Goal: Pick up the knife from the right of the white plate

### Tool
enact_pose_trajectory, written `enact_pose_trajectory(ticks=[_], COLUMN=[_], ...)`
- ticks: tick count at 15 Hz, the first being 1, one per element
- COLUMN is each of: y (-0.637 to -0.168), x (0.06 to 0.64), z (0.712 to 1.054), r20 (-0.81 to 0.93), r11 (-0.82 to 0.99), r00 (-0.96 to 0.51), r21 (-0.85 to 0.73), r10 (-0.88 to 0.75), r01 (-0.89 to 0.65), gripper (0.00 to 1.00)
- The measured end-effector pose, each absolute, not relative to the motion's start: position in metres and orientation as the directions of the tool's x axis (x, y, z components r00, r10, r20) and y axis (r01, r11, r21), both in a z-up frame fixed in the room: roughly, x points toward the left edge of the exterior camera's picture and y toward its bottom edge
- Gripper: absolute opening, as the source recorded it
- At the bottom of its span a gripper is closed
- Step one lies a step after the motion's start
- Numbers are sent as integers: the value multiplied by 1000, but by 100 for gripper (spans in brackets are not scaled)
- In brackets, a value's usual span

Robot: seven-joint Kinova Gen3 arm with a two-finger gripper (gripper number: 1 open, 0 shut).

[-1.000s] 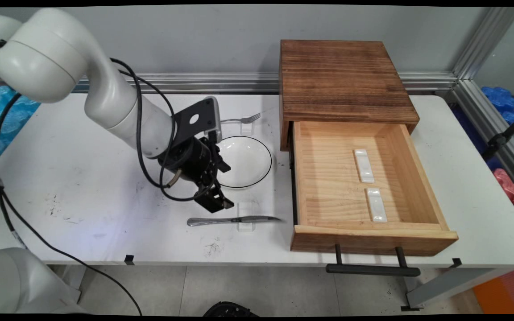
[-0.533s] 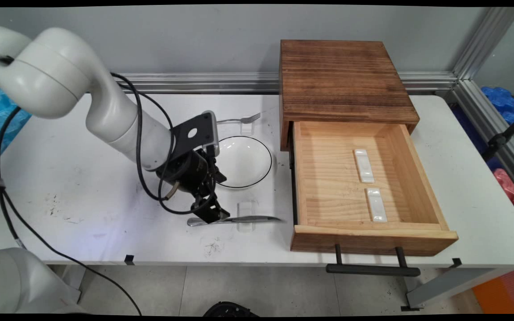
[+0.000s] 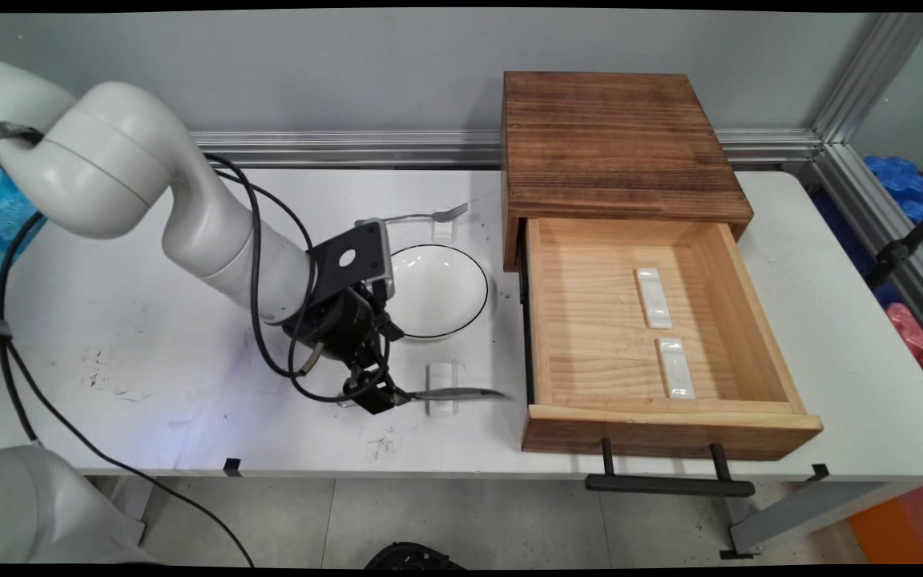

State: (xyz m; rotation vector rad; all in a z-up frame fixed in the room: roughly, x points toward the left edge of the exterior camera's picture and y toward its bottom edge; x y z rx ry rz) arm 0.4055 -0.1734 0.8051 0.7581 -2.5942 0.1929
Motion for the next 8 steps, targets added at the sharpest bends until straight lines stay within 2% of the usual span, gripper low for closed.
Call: enact_pose_trajectory(ticks=[8], y=[-168], x=[405], z=[788], r20=[422], r11=[854], r00=[-782], r21=[-31], r10=[-459], r01=[-519], gripper=[100])
